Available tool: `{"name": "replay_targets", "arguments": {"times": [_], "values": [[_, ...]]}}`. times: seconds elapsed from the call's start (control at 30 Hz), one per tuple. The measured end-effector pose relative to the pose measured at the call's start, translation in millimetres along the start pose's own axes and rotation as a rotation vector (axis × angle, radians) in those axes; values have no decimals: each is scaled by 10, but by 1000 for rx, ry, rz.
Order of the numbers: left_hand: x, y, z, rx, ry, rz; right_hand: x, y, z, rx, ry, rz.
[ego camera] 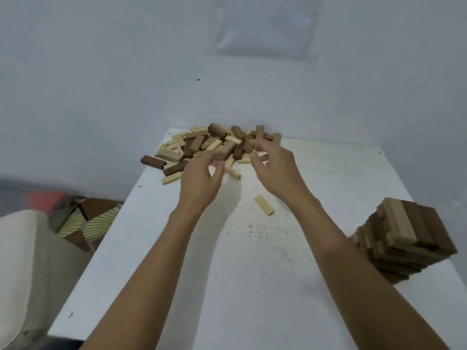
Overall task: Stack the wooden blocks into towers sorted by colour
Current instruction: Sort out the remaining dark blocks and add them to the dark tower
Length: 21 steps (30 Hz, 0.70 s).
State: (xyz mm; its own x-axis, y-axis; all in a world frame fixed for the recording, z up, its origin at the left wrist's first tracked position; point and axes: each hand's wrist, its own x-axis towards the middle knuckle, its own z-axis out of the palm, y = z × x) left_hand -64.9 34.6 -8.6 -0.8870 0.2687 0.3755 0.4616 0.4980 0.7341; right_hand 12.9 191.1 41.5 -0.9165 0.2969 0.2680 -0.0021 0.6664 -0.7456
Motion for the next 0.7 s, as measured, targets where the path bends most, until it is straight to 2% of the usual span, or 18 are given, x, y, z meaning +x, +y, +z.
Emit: {"name": "replay_targets", "arguments": {"times": [0.17,0.4,0.7], "values": [[413,-332,134,282,-41,97,490,388,462,-162,-23,3],[689,-396,343,425,-135,88,894,794,820,-365,-21,24],[713,-475,425,323,-37,85,906,726,914,-411,80,-24]]}}
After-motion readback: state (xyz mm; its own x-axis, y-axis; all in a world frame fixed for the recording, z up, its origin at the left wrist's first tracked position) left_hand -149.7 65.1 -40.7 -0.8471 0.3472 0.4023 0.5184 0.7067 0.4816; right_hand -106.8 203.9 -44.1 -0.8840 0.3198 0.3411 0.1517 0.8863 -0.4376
